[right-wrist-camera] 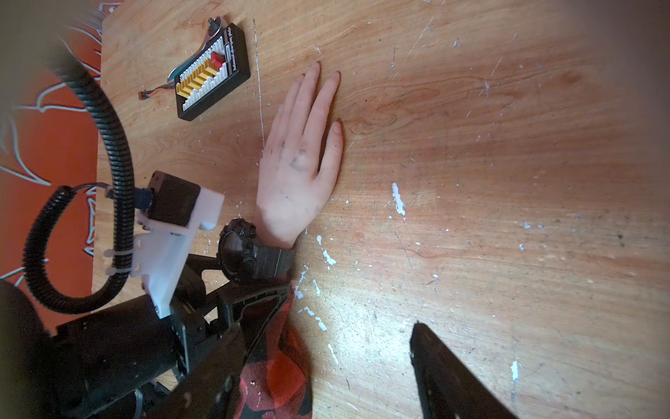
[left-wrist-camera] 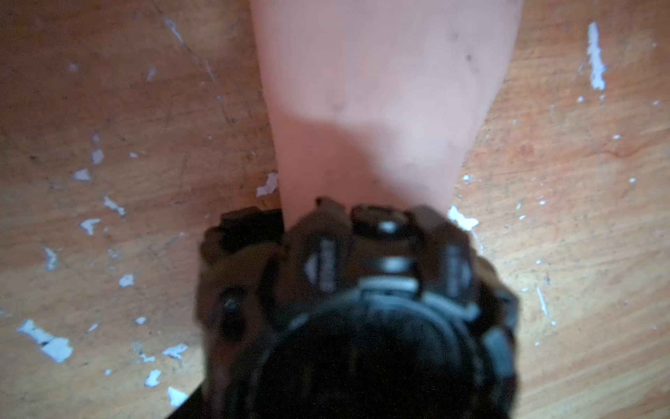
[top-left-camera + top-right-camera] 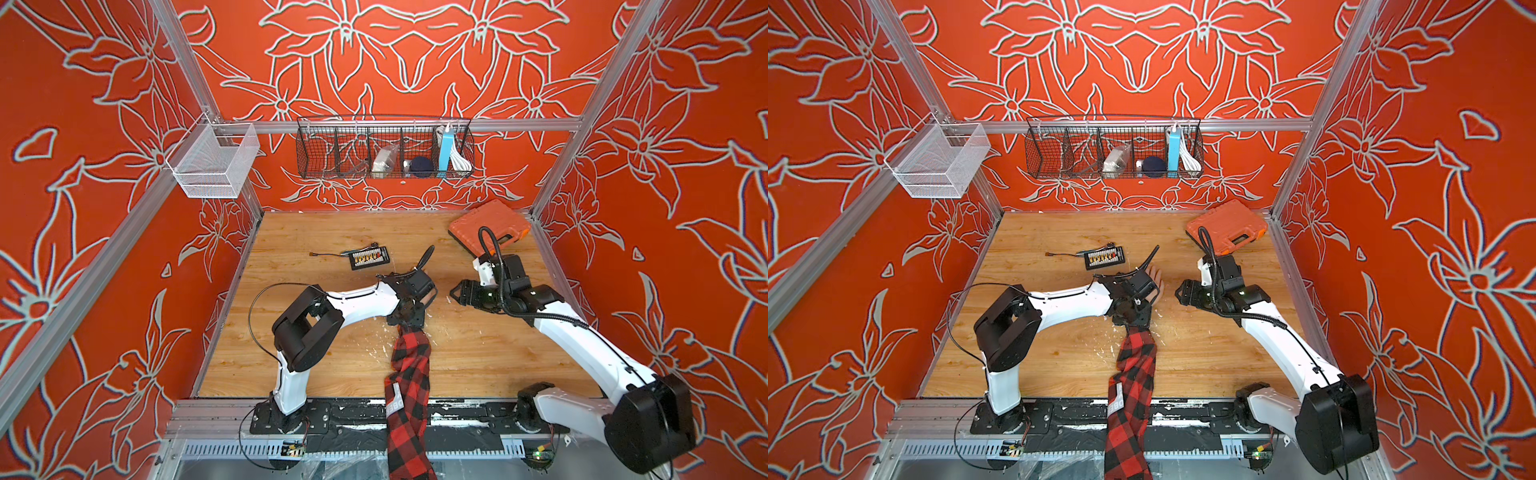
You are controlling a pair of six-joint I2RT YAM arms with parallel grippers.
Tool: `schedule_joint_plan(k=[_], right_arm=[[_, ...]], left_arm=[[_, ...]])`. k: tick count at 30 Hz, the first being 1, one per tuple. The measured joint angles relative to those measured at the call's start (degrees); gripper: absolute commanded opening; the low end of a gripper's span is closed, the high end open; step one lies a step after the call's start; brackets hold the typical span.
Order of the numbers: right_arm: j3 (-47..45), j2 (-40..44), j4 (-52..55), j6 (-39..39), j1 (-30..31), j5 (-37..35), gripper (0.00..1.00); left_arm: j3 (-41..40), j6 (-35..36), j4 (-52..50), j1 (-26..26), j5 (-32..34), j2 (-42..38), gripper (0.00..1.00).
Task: Take off the watch
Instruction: Adjust the hand at the center of the board.
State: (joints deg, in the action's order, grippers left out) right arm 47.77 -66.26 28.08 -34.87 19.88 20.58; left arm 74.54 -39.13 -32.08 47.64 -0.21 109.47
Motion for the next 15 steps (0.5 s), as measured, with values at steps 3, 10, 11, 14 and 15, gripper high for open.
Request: schedule_joint_plan(k=[3,10,11,14,15], right_arm=[[0.0,0.0,0.0,0.0,0.0,0.0,0.75],[-0.8,0.0,-2.1,-1.7,0.0,2.4,0.79],[-1.3,-0.2,-2.9,-2.2,0.0,3.3,0.81],[-2.0,-1.5,-5.0,-3.6,0.3,5.6,0.83],[-2.1,-2.0,-5.5,-3.9,0.4,6.3,0.83]], left_arm=[[0.0,0.2,0.4,0.0,-0.1,0.0,0.47],[-2.9,1.1,3.6,0.0,-0.5,-1.9,0.36],[-4.1,1.3,4.9,0.0,-1.0,-2.7,0.35],[-8.2,1.8,8.5,0.0,-2.7,-6.1,0.34],[-9.2,1.9,9.4,0.0,-3.2,-7.1,0.34]])
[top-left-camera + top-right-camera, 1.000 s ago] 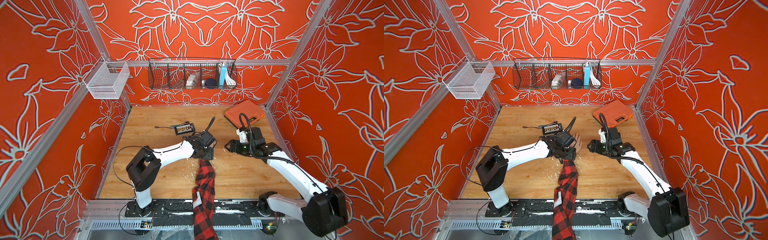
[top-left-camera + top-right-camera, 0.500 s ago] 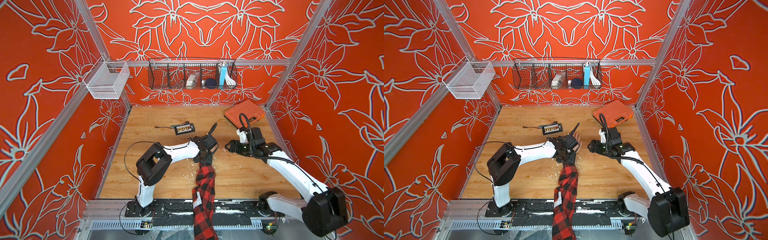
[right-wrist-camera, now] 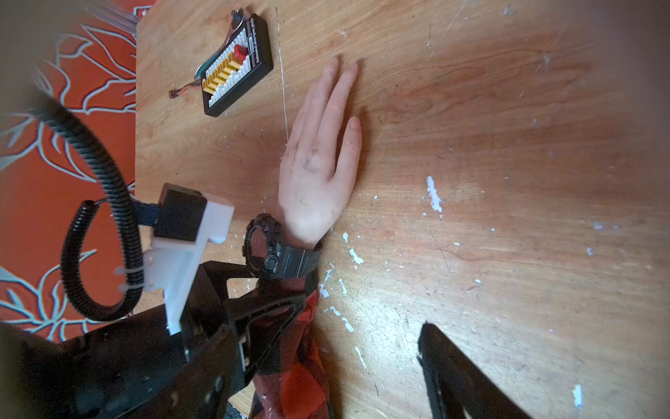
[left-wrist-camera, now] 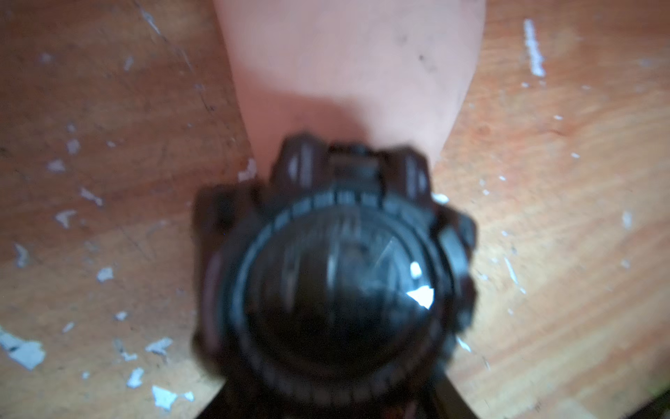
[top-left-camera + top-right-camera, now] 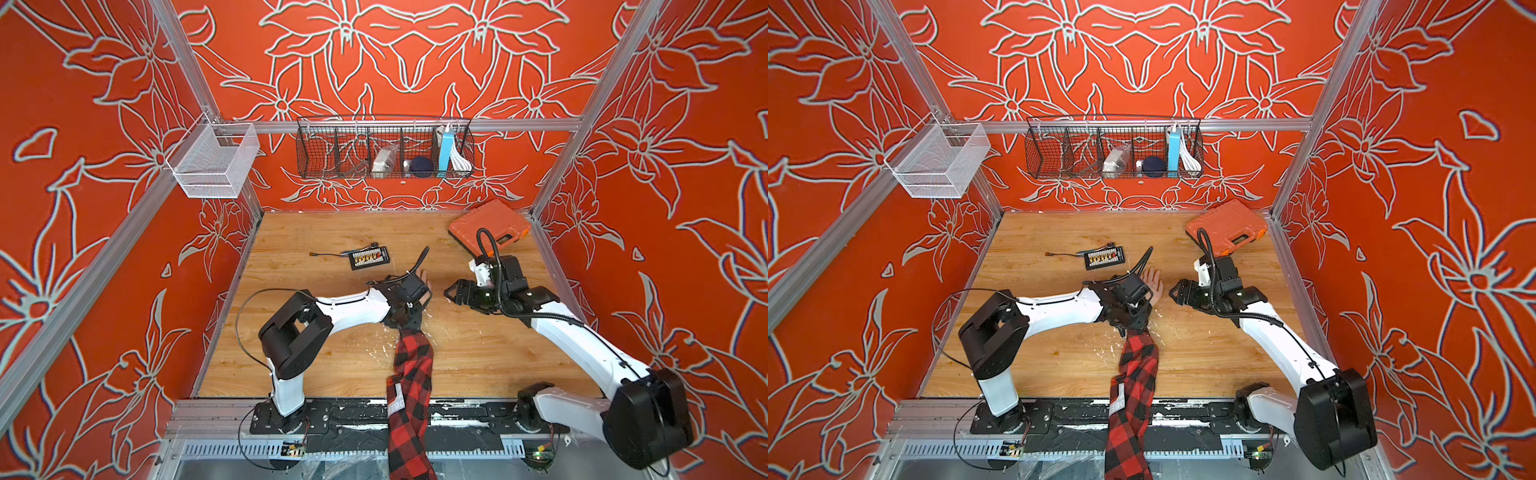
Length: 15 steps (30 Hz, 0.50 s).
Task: Take off the watch
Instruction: Adjust the hand at the center of the board.
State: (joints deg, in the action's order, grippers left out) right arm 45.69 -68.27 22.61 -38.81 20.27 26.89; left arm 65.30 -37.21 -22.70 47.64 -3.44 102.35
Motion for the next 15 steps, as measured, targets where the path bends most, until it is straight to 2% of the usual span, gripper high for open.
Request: schedule_joint_plan(k=[8,15], right_arm=[[-1.2,-4.5,-7.6,-5.6,1.0,4.7,0.83],[-1.2,-8.6,-12.9,-9.4,2.7,6.5,0.81]], left_arm=[[-5.5,1.2,7.6,0.0,-3.8,-7.8,0.34],[-7.7,1.2,11.6,0.0,-5.9,-11.1,0.33]])
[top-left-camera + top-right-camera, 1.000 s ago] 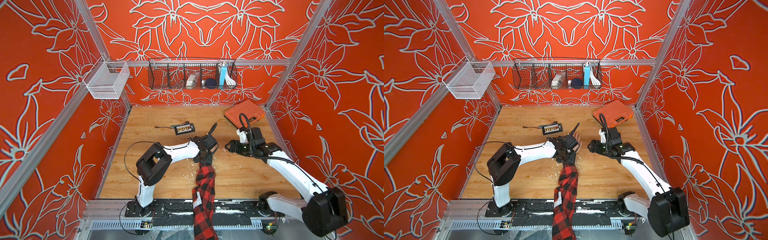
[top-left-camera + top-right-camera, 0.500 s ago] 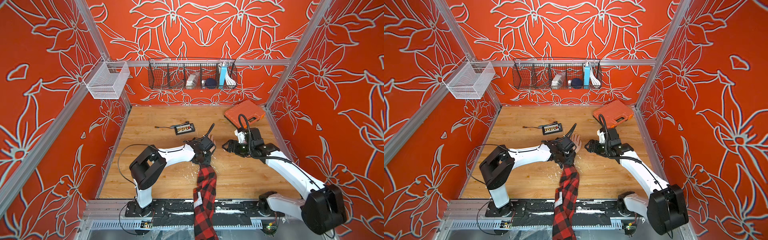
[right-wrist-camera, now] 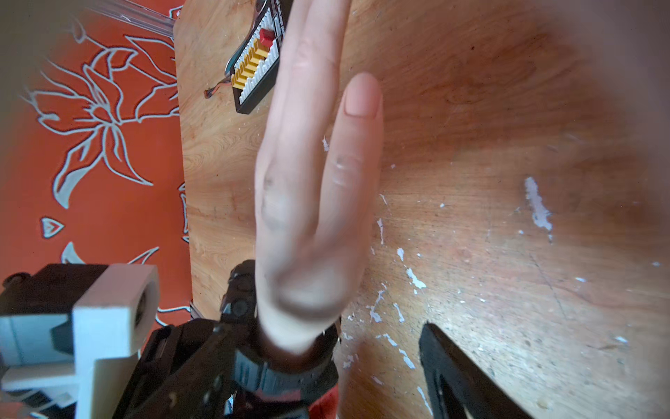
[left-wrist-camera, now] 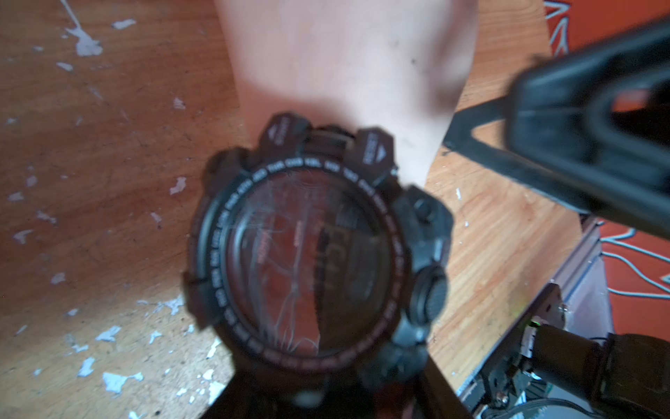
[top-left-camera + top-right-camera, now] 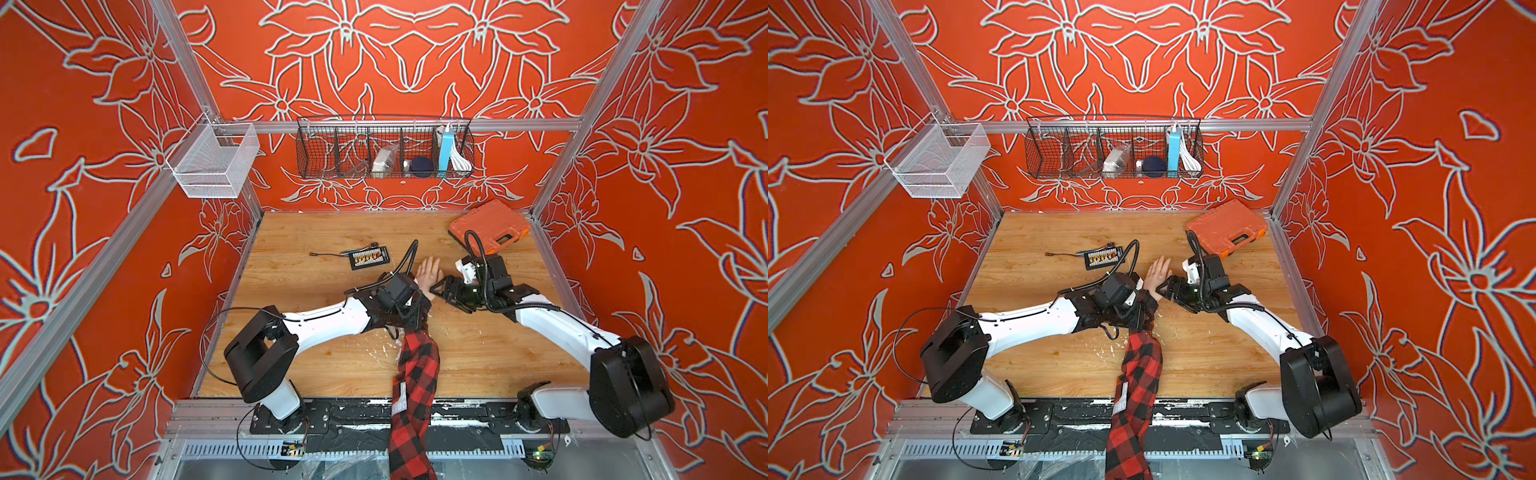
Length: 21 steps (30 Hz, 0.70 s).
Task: Take off the watch
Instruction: Adjust the hand at the center of the board.
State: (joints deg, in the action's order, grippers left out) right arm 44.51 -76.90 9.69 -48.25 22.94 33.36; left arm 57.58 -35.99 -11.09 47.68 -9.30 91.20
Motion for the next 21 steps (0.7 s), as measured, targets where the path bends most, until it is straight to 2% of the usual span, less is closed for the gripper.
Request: schedule_joint_plan(k=[7,14,18,21], right_arm=[[1.1,-3.8,-2.5,-1.8,2.1,0.3,0.71],[3.8,-5.2,-1.3,-1.4,3.0,-0.6,0.44],[6.1,-5.4,1.2,0.3,3.6,-1.7,0.27],[8.9,-6.1,5.0,2.2,4.1,-3.2,0.19]], left_arm=[[-0.4,0.0,2.5,0.0,-1.9,-0.1,0.33],[-1.2,-0.2,4.4,0.0,-3.2,-0.1,0.36],[-1.4,-0.7,5.0,0.0,-3.5,-0.3,0.49],[-1.7,-0.6,5.0,0.0,-2.9,-1.6,0.58]])
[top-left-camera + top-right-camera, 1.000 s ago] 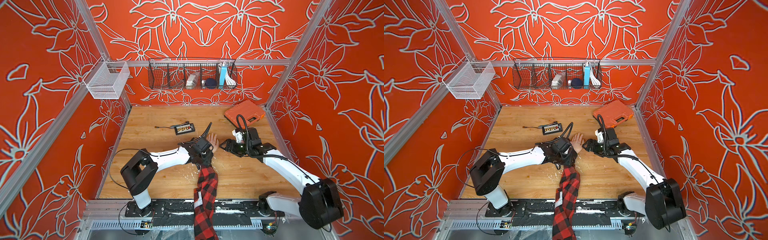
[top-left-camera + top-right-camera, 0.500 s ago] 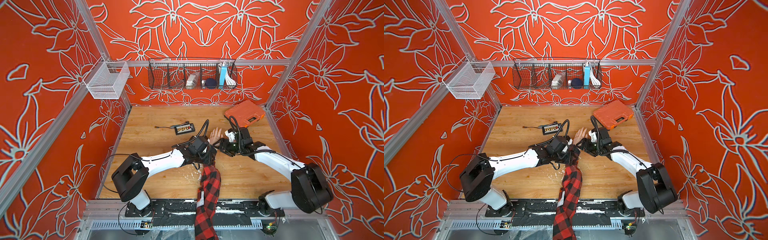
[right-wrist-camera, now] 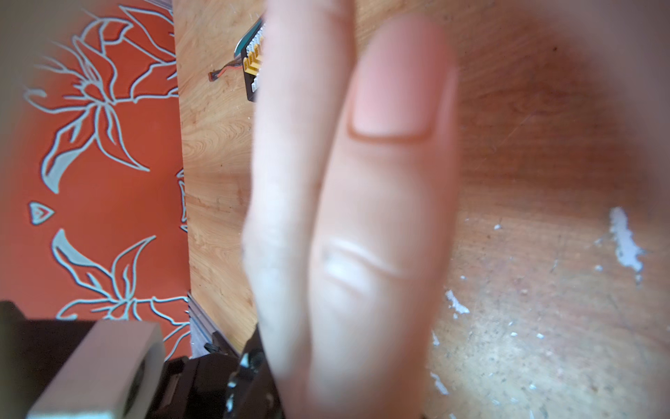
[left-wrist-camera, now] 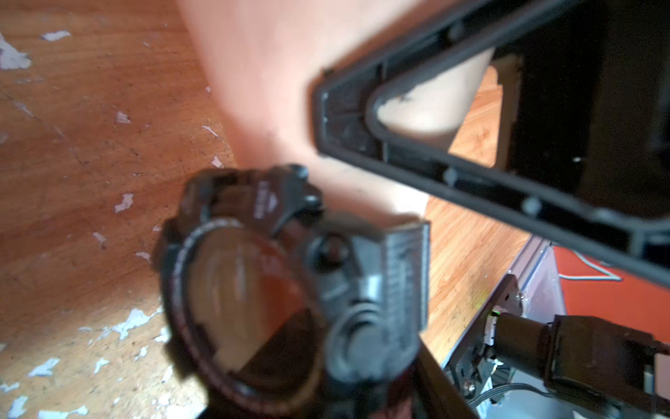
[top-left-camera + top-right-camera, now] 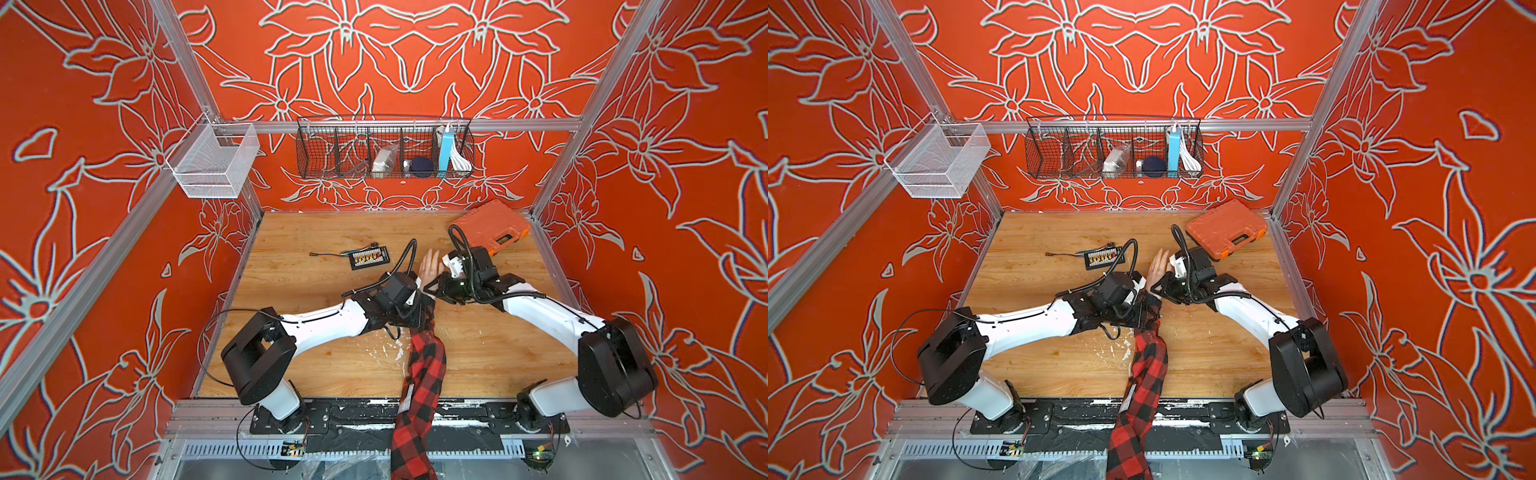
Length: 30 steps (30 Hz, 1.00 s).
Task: Take off the watch
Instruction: Adjust the hand at the center of the board.
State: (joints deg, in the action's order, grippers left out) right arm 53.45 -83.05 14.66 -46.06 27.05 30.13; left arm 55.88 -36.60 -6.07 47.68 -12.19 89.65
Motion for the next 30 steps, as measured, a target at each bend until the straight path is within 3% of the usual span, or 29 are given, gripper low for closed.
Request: schedule_joint_plan(k=[9,14,21,30], right_arm=[[11.8,-6.3,21.2,11.0,2.6,-17.4,0.15],[20.0,-11.3,32.0,14.9,6.1,-29.3,0.17],[32.3,-22.5,44.0,16.5,12.2,-44.0,0.19],[49.7,-39.3,55.4,14.9,18.9,-55.4,0.23]], left_arm=[[-0.1,3.3,-3.0,-1.1,6.6,-12.2,0.64],[-0.1,5.2,-8.9,-7.0,7.8,-18.3,0.64],[2.3,10.4,-21.3,-17.0,7.6,-24.3,0.66],[3.6,19.2,-28.8,-21.1,10.9,-30.6,0.67]])
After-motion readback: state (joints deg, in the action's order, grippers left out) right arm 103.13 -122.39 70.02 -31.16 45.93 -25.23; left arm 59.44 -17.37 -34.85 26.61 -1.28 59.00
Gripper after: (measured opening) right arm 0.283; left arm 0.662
